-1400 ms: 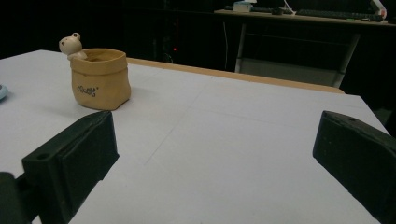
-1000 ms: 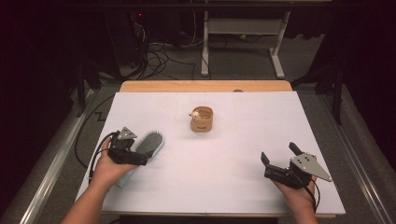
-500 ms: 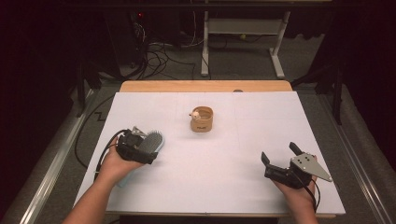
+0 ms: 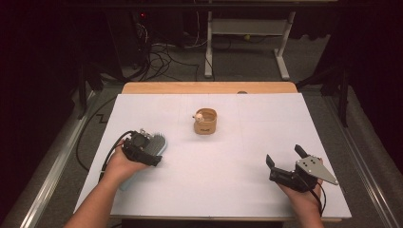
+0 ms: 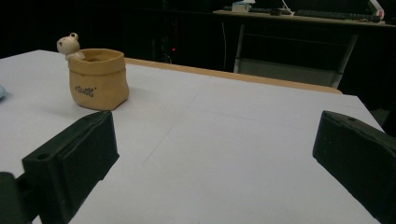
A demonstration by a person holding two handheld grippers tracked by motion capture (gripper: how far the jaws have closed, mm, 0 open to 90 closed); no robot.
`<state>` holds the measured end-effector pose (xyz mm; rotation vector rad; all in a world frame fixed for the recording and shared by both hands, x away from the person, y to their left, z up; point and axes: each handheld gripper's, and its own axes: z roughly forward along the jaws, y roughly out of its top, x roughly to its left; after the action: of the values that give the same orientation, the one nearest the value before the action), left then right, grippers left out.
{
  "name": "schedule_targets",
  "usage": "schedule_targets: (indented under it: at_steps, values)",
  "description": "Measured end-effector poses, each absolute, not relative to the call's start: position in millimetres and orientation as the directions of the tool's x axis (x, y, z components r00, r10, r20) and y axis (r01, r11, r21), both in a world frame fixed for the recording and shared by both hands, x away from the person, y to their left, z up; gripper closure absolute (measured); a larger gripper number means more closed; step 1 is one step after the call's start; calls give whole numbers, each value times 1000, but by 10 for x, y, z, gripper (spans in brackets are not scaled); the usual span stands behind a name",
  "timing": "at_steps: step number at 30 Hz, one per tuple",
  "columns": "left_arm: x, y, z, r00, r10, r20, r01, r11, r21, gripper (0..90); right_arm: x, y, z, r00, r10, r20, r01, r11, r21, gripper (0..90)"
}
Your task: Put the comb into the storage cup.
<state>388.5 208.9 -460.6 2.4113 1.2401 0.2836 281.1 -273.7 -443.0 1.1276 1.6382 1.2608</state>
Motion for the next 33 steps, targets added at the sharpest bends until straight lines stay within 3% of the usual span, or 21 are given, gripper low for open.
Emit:
schedule_targets:
  at_steps: [9, 14, 22, 30, 33]
  values:
    - [3929, 2118, -4628, 592, 804, -59, 737, -511, 443, 52, 2808, -2740, -4427, -313, 948, -57, 188, 120, 975, 5]
    - [3943, 2089, -4651, 593, 803, -60, 738, -512, 439, 1, 2813, -2740, -4434, -313, 948, -55, 192, 120, 974, 6]
    - [3954, 2088, -4655, 579, 813, -59, 744, -498, 446, 6, 2821, -2745, -4441, -314, 948, -55, 195, 121, 973, 7]
    - [3933, 2122, -4615, 577, 815, -45, 736, -495, 461, 166, 2821, -2743, -4443, -311, 949, -50, 199, 117, 973, 10]
    - [3939, 2120, -4610, 575, 817, -47, 740, -495, 456, 177, 2820, -2744, -4441, -310, 949, -47, 200, 114, 973, 11]
